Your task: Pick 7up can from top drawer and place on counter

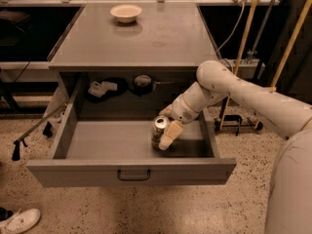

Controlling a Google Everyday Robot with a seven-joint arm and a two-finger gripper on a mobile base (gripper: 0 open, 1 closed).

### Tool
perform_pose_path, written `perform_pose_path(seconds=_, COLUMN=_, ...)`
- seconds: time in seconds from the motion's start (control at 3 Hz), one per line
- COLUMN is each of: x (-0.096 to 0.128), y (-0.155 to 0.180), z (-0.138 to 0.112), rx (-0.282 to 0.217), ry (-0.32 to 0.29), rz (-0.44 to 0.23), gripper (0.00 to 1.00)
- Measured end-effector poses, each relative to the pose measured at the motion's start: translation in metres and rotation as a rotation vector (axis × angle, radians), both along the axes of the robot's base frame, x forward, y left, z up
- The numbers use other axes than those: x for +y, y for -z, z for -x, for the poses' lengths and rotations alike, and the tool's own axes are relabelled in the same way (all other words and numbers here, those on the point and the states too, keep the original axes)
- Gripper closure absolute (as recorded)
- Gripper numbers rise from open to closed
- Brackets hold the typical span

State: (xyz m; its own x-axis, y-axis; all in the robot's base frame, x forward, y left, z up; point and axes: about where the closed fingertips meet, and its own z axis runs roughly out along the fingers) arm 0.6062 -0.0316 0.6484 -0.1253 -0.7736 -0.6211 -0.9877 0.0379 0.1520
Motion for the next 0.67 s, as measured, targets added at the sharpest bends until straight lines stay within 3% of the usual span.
perform_pose_path(seconds=0.67, x=0.0000, y=-0.0001, z=0.0000, rx=0.000, ry=0.000, rz=0.000, gripper=0.60)
